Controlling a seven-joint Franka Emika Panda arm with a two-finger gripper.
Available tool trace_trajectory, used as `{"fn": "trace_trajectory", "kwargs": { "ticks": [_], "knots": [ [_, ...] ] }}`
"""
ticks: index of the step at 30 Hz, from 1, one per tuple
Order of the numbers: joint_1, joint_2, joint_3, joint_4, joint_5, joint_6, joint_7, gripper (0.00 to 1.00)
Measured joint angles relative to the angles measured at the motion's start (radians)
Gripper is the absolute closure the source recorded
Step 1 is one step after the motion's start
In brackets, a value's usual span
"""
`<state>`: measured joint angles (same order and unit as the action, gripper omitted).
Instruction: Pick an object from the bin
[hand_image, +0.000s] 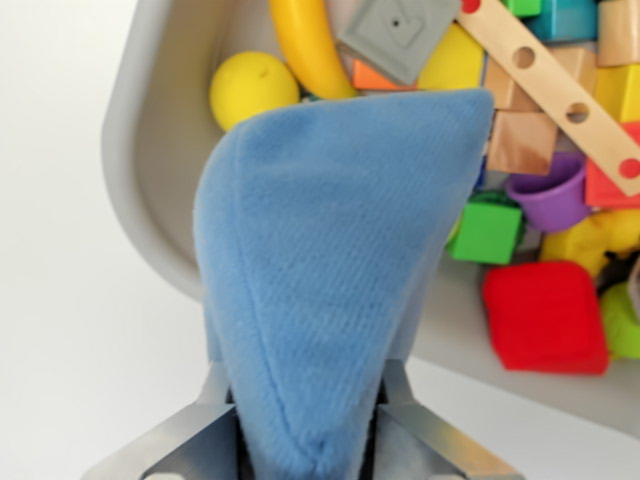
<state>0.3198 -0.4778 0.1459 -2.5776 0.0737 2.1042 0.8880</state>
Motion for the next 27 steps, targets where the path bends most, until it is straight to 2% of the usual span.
{"fn": "trace_trajectory", "kwargs": {
  "ticks": [13, 27],
  "knots": [
    [0.000, -0.031, -0.006, 0.066, 0.000, -0.098, -0.001, 1.00],
    [0.000, -0.040, -0.009, 0.095, 0.000, -0.137, -0.002, 1.00]
  ]
}}
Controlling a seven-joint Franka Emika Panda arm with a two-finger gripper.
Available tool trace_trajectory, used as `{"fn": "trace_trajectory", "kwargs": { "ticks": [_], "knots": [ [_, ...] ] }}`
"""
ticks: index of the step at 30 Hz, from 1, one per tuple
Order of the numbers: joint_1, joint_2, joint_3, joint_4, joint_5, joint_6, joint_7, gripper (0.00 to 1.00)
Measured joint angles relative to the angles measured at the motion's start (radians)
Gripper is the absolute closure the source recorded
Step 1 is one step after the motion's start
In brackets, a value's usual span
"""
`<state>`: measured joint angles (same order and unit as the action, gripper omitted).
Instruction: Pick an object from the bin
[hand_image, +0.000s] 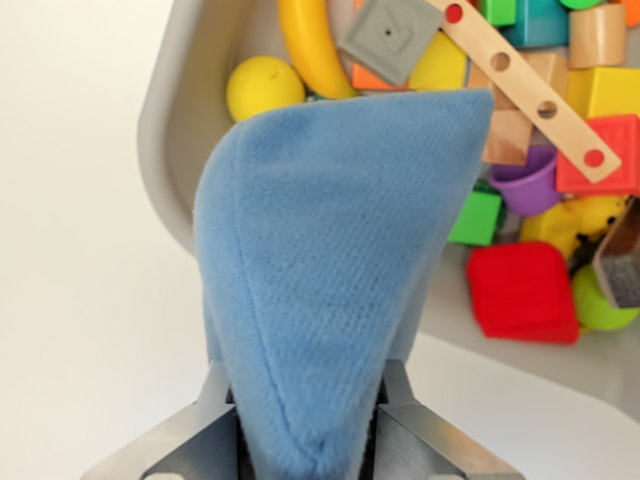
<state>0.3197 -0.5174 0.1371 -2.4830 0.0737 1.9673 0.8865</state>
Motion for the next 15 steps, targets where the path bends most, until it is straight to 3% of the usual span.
{"fn": "trace_trajectory", "kwargs": {
  "ticks": [15],
  "knots": [
    [0.000, 0.001, 0.000, -0.001, 0.000, 0.000, 0.000, 1.00]
  ]
}}
